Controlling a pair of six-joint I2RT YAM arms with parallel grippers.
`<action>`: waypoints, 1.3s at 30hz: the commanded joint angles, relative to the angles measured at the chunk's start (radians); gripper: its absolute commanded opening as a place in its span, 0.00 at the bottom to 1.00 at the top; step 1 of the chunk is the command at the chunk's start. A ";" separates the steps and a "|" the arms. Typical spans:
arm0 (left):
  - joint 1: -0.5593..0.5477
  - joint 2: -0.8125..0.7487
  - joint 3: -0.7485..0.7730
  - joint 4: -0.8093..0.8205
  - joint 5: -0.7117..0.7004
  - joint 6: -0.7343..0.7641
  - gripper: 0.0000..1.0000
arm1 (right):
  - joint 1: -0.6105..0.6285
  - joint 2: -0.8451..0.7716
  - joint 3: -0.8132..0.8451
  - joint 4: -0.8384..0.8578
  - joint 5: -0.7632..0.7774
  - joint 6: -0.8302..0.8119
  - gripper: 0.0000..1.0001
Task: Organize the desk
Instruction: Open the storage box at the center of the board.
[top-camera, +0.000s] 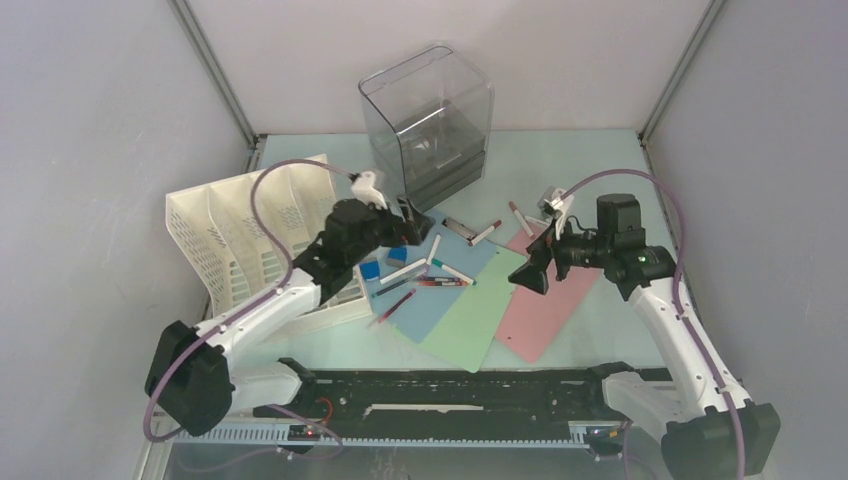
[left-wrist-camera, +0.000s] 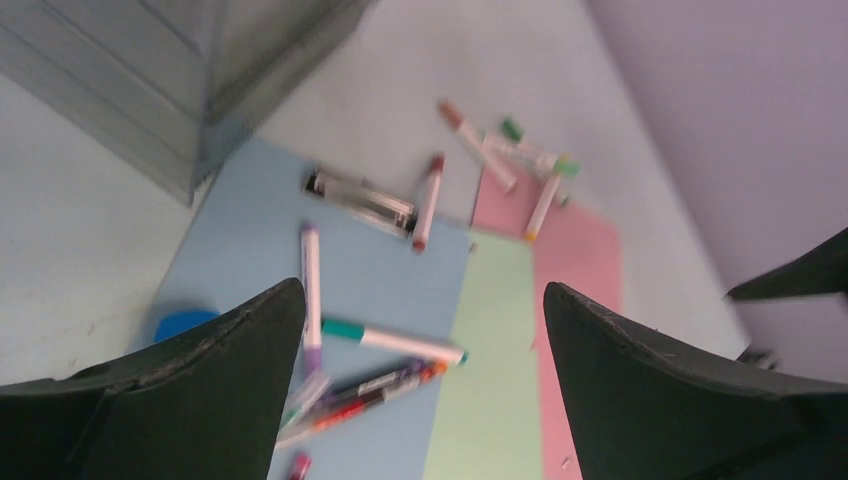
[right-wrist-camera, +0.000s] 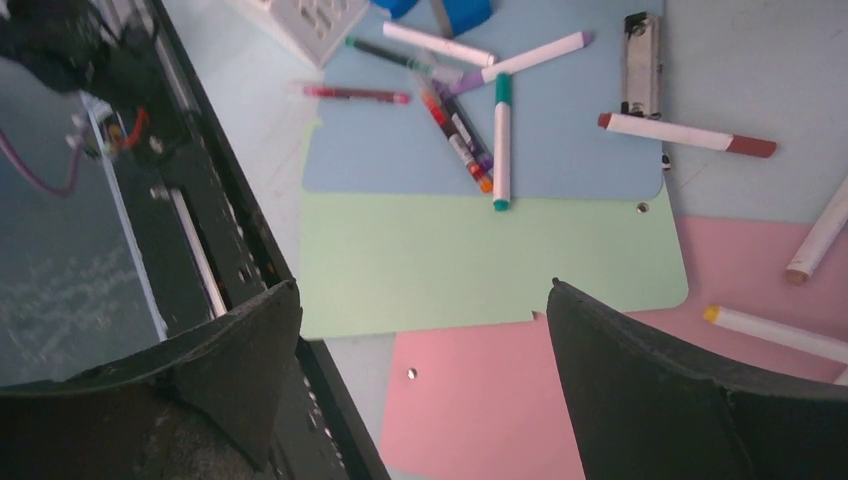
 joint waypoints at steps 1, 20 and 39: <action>0.076 -0.066 -0.008 0.173 0.079 -0.151 0.96 | -0.053 -0.003 0.013 0.166 -0.030 0.245 1.00; 0.148 -0.251 0.028 0.018 -0.123 -0.091 0.97 | 0.025 0.346 0.004 1.141 0.039 0.983 1.00; 0.243 -0.297 -0.074 0.129 0.049 -0.198 1.00 | 0.124 0.770 0.203 1.254 0.180 1.238 0.83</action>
